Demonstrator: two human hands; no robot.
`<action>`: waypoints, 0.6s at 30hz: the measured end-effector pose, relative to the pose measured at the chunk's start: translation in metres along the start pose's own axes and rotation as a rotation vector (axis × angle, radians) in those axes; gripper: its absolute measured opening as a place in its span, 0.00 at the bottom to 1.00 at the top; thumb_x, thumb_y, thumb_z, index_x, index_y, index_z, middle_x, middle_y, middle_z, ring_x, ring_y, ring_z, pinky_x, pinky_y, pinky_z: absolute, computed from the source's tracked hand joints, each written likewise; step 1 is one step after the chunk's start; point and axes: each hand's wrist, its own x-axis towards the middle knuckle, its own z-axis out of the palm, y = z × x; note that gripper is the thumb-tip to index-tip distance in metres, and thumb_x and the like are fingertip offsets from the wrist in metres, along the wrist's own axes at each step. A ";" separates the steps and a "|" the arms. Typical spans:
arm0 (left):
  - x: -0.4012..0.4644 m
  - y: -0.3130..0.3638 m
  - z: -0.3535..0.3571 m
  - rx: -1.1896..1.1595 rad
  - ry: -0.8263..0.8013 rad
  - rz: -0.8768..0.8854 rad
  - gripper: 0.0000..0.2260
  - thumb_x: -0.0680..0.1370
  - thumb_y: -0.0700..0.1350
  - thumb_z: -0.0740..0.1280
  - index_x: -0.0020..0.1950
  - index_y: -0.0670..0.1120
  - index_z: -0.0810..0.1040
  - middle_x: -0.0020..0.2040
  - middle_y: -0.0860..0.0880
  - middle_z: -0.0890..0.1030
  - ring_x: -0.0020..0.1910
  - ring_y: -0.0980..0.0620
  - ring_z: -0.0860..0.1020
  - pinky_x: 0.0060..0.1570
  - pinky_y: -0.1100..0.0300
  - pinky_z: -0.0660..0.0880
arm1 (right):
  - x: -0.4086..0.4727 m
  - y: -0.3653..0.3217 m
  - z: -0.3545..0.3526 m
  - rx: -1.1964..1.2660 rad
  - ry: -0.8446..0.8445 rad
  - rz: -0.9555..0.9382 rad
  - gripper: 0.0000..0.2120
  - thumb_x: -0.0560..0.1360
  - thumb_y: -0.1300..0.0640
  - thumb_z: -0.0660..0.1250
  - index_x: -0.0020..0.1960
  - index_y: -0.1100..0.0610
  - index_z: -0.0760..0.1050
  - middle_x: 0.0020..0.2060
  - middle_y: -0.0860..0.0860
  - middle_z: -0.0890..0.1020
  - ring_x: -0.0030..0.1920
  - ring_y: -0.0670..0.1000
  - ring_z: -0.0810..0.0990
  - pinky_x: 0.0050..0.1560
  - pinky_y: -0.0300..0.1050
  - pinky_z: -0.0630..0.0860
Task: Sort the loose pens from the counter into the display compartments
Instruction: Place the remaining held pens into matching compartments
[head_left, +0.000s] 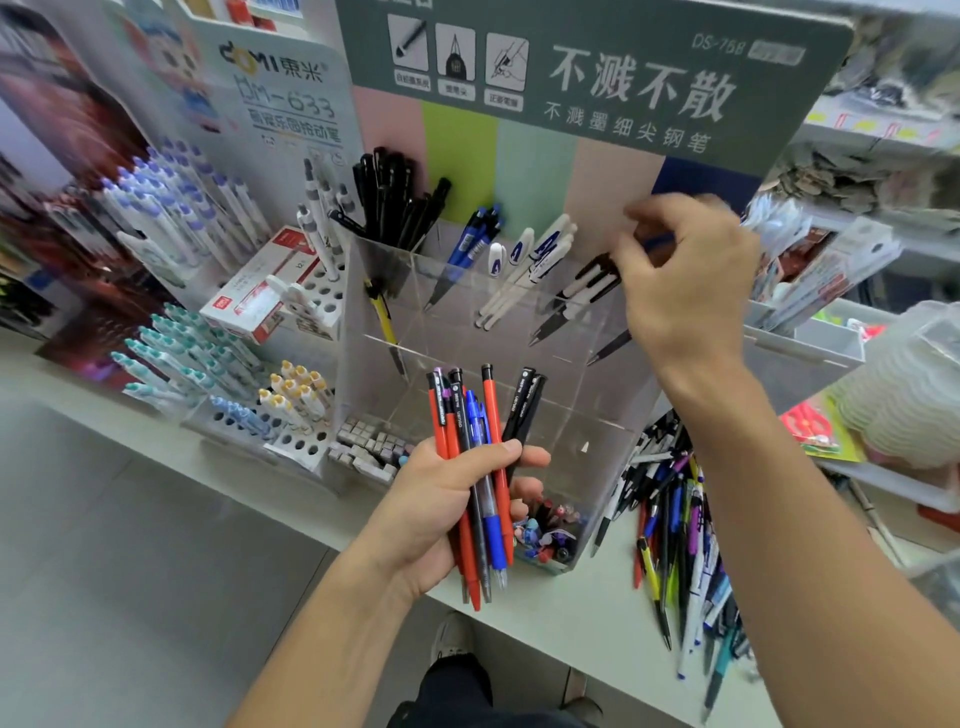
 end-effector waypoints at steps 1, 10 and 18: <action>0.000 0.001 0.002 -0.027 0.008 0.013 0.06 0.80 0.37 0.66 0.51 0.35 0.80 0.45 0.40 0.86 0.34 0.50 0.81 0.31 0.61 0.79 | -0.010 -0.007 -0.009 0.028 -0.038 0.025 0.09 0.77 0.50 0.71 0.47 0.55 0.86 0.39 0.48 0.84 0.38 0.47 0.80 0.43 0.42 0.77; 0.000 0.015 -0.007 -0.096 -0.033 0.030 0.16 0.76 0.39 0.68 0.62 0.35 0.77 0.51 0.35 0.85 0.43 0.44 0.86 0.38 0.55 0.83 | -0.071 -0.023 -0.004 0.692 -0.742 0.611 0.06 0.76 0.59 0.73 0.42 0.62 0.81 0.26 0.48 0.73 0.26 0.43 0.69 0.27 0.35 0.66; 0.002 0.027 -0.023 -0.287 0.014 0.066 0.12 0.77 0.39 0.67 0.60 0.37 0.79 0.51 0.37 0.85 0.43 0.44 0.86 0.38 0.54 0.83 | -0.064 -0.048 0.018 0.702 -0.731 0.460 0.08 0.77 0.62 0.72 0.44 0.68 0.82 0.31 0.56 0.79 0.31 0.49 0.76 0.33 0.39 0.75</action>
